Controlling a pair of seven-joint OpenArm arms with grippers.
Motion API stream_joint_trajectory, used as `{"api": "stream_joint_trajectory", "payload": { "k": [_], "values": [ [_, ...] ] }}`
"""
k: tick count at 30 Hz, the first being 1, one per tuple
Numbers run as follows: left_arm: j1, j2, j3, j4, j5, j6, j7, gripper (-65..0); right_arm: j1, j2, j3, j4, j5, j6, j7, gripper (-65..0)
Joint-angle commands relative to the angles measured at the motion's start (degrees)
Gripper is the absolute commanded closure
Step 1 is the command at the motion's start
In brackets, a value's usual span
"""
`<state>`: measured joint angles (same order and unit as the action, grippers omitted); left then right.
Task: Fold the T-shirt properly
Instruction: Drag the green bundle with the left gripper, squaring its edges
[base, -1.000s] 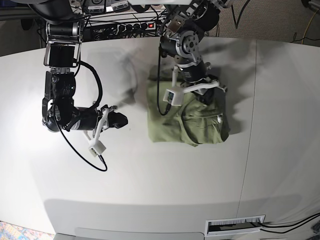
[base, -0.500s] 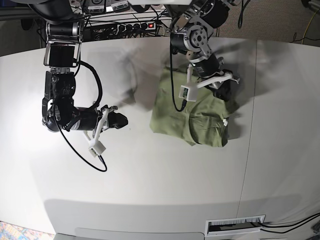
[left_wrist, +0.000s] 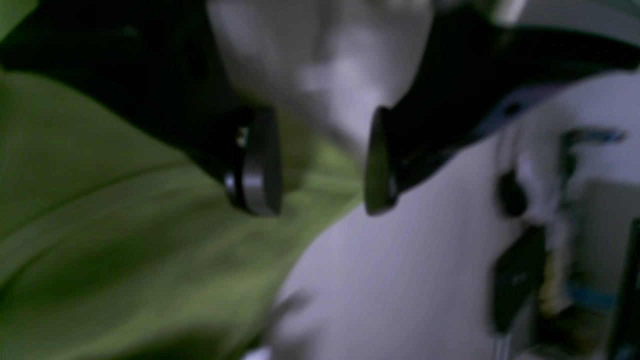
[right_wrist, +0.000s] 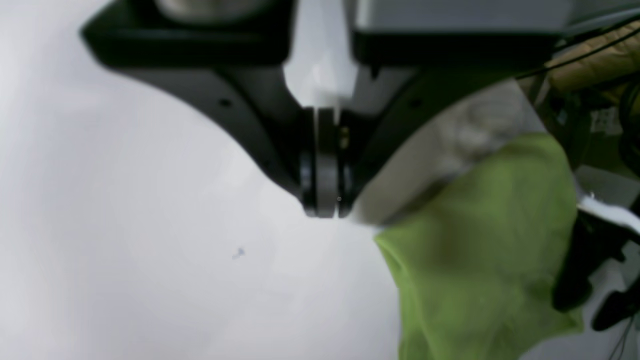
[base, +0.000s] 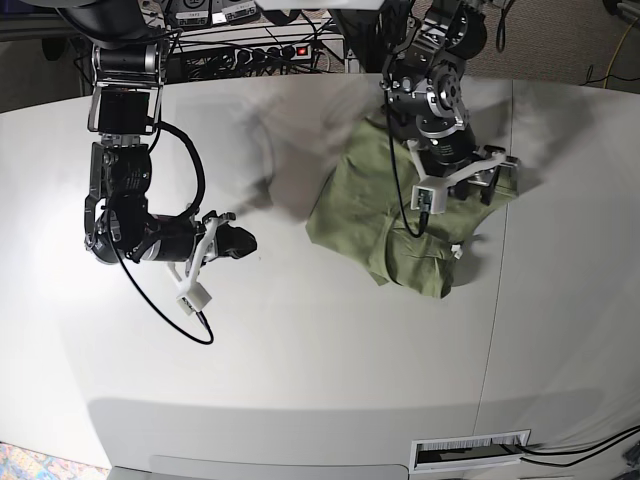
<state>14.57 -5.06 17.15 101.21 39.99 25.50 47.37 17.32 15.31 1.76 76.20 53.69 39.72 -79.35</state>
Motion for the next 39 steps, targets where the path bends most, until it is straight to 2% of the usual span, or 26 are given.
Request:
{"api": "stream_joint_trajectory", "payload": {
  "k": [1, 5, 9, 14, 19, 23, 25, 29, 35, 39],
  "values": [
    [-0.3, 0.3, -0.1, 1.1, -1.3, 1.0, -3.1, -29.6, 1.6, 0.5, 0.2, 1.1, 1.4, 0.3, 1.6, 0.0],
    [-0.4, 0.3, 0.0, 1.1, -10.0, -2.1, -10.6, -29.4, 1.6, 0.5, 0.2, 1.1, 1.4, 0.3, 2.0, 0.0],
    [-1.5, 0.3, 0.0, 1.1, -14.9, -10.9, -14.4, -29.4, 1.6, 0.5, 0.2, 1.1, 1.4, 0.3, 2.1, 0.0],
    [-3.8, 0.2, -0.1, 1.1, -15.8, -20.8, -15.1, -29.4, 1.6, 0.5, 0.2, 1.1, 1.4, 0.3, 2.1, 0.0],
    [-3.9, -1.5, -0.1, 1.1, -16.0, -21.6, -11.9, -29.3, 1.9, 0.5, 0.2, 1.0, 1.3, 0.3, 4.2, 0.0],
    [-3.8, -4.3, -0.1, 1.1, -20.5, -22.1, -11.9, -25.0, 3.6, 0.5, -2.3, 1.0, 1.3, 0.3, 6.1, 0.0],
    [-3.8, -6.2, -0.1, 1.0, -21.9, -24.1, -12.2, -22.6, 4.6, 0.5, -5.0, 1.0, 0.9, 0.3, 6.2, 0.0],
    [-3.8, -10.7, -0.1, 0.9, -23.9, -27.6, -15.2, -22.5, 6.4, 0.5, -10.4, 1.0, -0.3, 0.3, 6.9, 0.0],
    [-4.2, -17.2, -0.1, 0.9, -28.8, -34.6, -22.3, -22.5, 8.0, -1.3, -12.9, 1.0, -4.3, 0.3, 10.8, 0.0],
    [-6.0, -19.9, 0.0, 0.9, -33.5, -42.2, -24.8, -22.5, 8.9, -3.1, -13.0, 1.0, -5.3, 0.3, 10.8, 0.0]
  ]
}}
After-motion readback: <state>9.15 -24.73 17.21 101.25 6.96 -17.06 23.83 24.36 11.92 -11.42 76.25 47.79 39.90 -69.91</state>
